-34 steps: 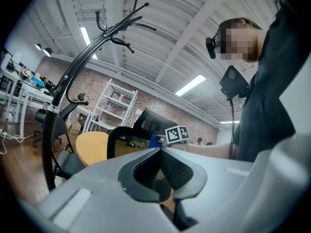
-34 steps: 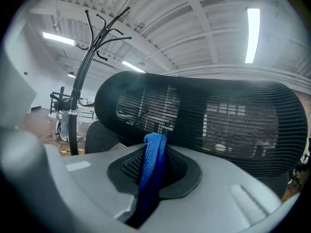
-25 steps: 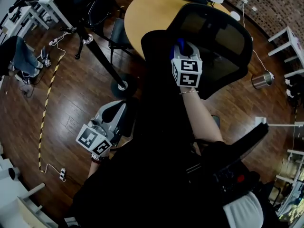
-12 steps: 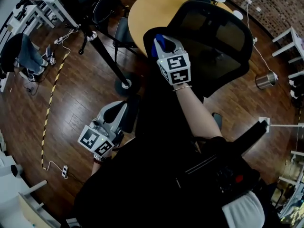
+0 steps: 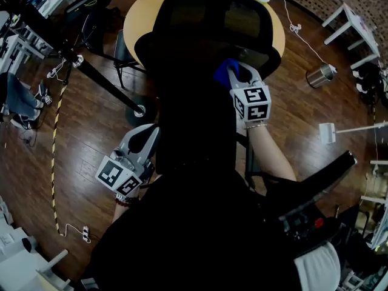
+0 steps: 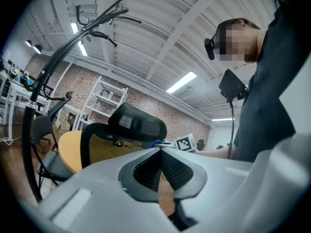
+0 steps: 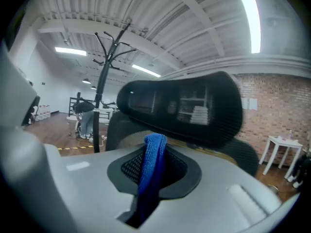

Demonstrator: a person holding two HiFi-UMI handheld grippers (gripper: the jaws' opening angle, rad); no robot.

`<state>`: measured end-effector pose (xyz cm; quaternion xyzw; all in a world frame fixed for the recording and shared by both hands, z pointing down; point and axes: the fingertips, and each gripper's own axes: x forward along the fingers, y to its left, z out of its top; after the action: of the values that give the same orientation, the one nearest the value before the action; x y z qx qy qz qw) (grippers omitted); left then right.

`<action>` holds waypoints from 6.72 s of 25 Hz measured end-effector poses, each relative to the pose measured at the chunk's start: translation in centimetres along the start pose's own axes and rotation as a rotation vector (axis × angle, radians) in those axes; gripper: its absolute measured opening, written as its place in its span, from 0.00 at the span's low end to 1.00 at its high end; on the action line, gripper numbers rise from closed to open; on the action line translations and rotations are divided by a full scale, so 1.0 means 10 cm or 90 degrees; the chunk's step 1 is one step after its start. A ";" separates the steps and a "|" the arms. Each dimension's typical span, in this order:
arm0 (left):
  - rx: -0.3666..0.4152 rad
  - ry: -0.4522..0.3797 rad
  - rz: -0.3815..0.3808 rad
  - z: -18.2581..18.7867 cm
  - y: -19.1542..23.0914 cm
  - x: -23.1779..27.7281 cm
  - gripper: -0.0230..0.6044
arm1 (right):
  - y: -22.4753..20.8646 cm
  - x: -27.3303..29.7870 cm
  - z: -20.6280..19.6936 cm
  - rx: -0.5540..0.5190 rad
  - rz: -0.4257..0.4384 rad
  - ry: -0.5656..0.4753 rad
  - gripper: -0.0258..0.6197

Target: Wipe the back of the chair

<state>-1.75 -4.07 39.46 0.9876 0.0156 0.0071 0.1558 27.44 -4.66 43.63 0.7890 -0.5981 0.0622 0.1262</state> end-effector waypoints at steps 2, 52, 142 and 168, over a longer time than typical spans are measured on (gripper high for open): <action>0.001 0.005 -0.014 -0.04 -0.13 0.16 0.05 | -0.55 -0.31 -0.27 0.027 -0.064 0.031 0.10; -0.044 -0.019 0.144 0.13 1.32 -1.13 0.05 | 1.60 1.81 0.68 -0.015 -0.099 -0.086 0.09; -0.080 0.008 0.137 0.23 1.67 -1.39 0.05 | 2.85 1.74 0.62 -0.068 0.211 -0.109 0.09; -0.031 0.062 0.122 -0.21 0.28 0.76 0.05 | -1.88 -0.33 -1.60 -0.006 -0.236 0.070 0.10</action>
<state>5.91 -5.81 42.43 0.9790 -0.0719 0.0705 0.1771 45.43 7.48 55.82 0.8806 -0.4348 0.0780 0.1714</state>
